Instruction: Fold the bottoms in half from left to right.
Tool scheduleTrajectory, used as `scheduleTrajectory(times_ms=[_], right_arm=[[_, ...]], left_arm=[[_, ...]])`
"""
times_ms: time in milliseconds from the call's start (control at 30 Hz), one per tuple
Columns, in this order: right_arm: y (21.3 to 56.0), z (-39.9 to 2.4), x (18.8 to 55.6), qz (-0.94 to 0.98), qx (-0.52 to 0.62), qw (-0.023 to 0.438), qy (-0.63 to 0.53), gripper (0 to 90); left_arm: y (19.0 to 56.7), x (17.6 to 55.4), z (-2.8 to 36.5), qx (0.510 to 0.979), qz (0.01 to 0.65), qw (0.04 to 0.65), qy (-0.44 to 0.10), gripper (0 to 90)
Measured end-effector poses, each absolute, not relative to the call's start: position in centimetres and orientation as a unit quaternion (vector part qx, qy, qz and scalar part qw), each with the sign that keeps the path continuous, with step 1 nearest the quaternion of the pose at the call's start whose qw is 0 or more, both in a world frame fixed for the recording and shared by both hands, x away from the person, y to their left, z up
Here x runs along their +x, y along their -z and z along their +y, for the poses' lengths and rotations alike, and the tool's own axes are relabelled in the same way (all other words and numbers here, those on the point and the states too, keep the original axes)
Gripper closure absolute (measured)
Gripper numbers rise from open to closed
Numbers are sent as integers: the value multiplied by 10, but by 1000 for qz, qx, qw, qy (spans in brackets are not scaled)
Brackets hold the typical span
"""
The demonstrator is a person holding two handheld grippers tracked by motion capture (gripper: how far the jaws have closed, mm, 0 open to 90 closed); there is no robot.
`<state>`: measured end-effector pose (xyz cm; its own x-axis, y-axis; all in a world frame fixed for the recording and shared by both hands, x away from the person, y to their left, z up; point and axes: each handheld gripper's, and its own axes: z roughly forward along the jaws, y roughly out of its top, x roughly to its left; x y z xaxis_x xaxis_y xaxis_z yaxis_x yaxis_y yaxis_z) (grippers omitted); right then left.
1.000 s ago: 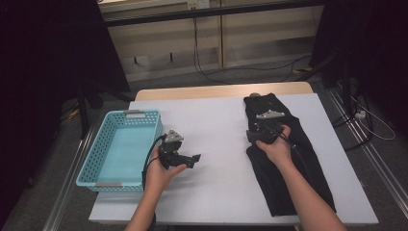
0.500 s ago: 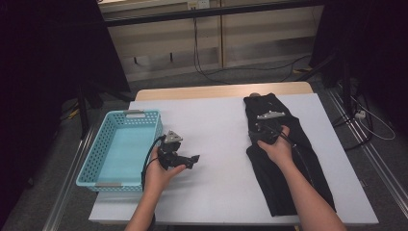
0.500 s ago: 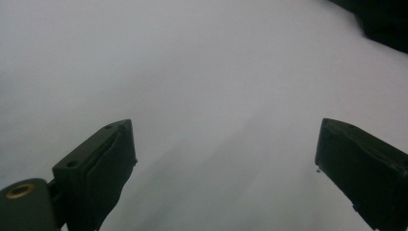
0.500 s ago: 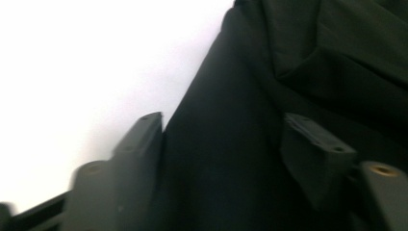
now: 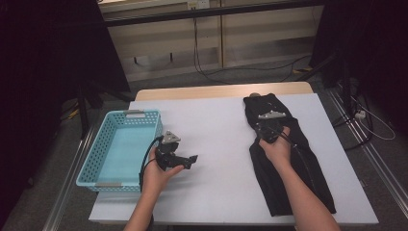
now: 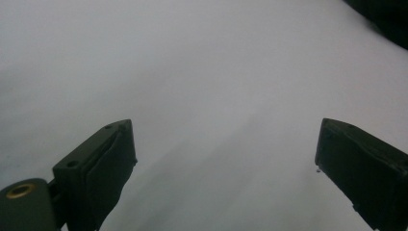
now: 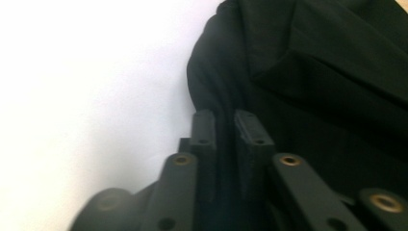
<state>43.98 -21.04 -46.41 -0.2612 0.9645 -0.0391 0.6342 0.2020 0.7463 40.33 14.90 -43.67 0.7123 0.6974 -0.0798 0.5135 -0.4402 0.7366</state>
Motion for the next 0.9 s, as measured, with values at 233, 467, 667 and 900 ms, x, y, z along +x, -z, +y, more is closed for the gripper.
scheduleTrajectory(times_ms=[233, 467, 667, 900], right_arm=[[463, -216, 441, 718, 561, 246, -329, 844], [461, -218, 441, 730, 547, 233, -337, 848], [459, -214, 438, 740, 532, 224, -346, 849], [461, -204, 436, 751, 518, 219, -345, 848]], left_arm=[[436, 404, 149, 838, 362, 390, -120, 71], [435, 406, 145, 841, 357, 388, -121, 71], [437, 408, 142, 842, 357, 386, -119, 71], [435, 407, 141, 841, 357, 389, -120, 71]])
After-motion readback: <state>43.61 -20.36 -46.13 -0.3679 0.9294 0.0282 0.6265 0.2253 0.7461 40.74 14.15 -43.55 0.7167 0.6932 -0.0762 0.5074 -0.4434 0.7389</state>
